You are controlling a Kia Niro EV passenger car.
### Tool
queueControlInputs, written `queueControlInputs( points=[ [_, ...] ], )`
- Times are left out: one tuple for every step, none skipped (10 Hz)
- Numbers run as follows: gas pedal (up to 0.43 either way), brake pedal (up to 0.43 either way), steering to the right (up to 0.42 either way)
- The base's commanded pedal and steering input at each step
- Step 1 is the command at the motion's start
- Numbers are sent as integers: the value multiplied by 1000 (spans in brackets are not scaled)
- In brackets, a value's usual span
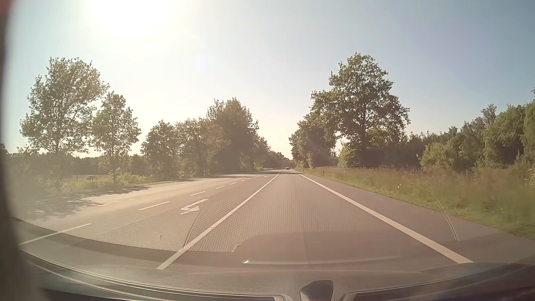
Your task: Follow the waypoints while adhering to traffic rules and regulations
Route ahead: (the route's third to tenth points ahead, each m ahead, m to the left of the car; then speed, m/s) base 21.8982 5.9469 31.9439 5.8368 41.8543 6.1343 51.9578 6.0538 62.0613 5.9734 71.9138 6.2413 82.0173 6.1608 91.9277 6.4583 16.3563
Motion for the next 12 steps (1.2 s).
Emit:
queueControlInputs(
  points=[
    [421, 6, 2],
    [421, 6, 0],
    [421, 6, -1],
    [421, 6, -2],
    [421, 6, -1],
    [421, 6, -1],
    [421, 6, -1],
    [421, 6, -2],
    [409, 6, -2],
    [409, 6, -2],
    [409, 6, -1],
    [409, 6, -2]
  ],
)
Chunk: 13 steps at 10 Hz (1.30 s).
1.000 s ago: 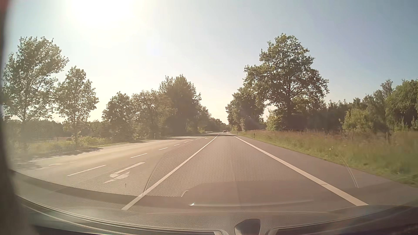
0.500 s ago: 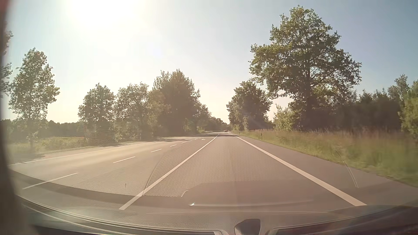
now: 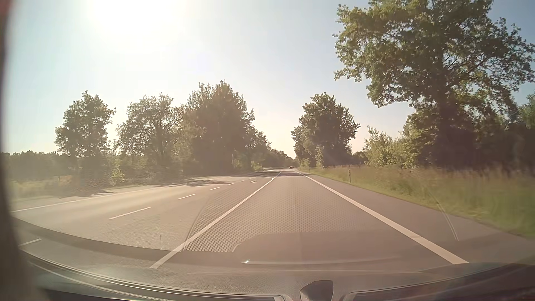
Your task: Follow the waypoints while adhering to traffic rules and regulations
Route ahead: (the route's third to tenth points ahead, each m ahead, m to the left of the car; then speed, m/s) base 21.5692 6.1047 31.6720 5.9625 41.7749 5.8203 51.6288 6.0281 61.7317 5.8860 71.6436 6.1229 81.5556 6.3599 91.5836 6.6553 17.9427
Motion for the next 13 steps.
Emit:
queueControlInputs(
  points=[
    [409, 6, -2],
    [409, 6, -1],
    [409, 6, -1],
    [409, 6, -1],
    [409, 6, -1],
    [409, 6, -1],
    [409, 6, -1],
    [409, 6, 0],
    [409, 6, 0],
    [409, 6, 0],
    [409, 6, 0],
    [409, 6, 0],
    [409, 6, 0]
  ],
)
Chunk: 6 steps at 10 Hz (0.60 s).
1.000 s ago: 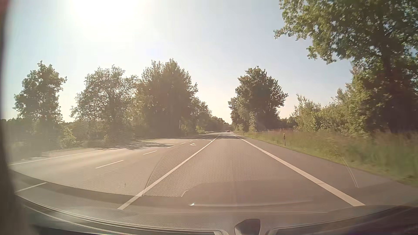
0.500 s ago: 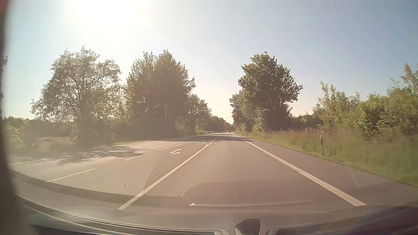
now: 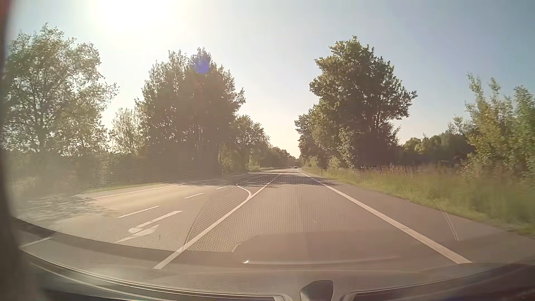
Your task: Follow the waypoints while adhering to traffic rules and regulations
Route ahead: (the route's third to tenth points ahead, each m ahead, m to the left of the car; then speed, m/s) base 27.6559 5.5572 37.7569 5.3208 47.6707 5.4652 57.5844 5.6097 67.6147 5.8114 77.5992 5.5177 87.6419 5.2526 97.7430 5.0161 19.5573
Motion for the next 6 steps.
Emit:
queueControlInputs(
  points=[
    [409, 6, 0],
    [409, 6, 0],
    [409, 12, 0],
    [409, 6, 0],
    [409, 6, 0],
    [409, 6, 0]
  ],
)
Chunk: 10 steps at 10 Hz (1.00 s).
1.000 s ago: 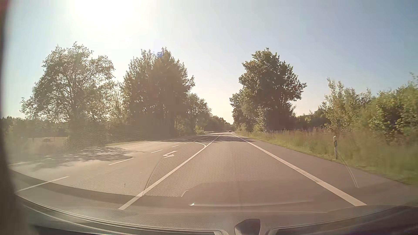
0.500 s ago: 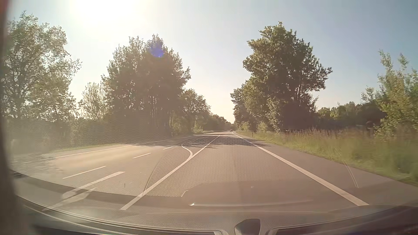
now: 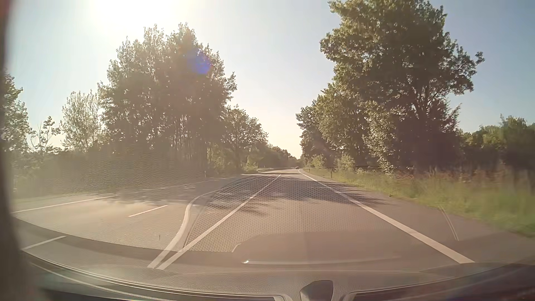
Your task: Follow the waypoints while adhering to traffic rules and regulations
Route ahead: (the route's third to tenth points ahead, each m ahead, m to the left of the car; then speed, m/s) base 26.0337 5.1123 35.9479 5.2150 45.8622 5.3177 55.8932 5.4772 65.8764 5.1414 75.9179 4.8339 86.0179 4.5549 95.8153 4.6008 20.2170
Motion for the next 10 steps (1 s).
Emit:
queueControlInputs(
  points=[
    [409, 6, 0],
    [409, 6, 0],
    [409, 6, 0],
    [409, 6, 0],
    [409, 6, 0],
    [409, 6, 1],
    [409, 6, 1],
    [409, 6, 1],
    [409, 6, 1],
    [409, 6, 1]
  ],
)
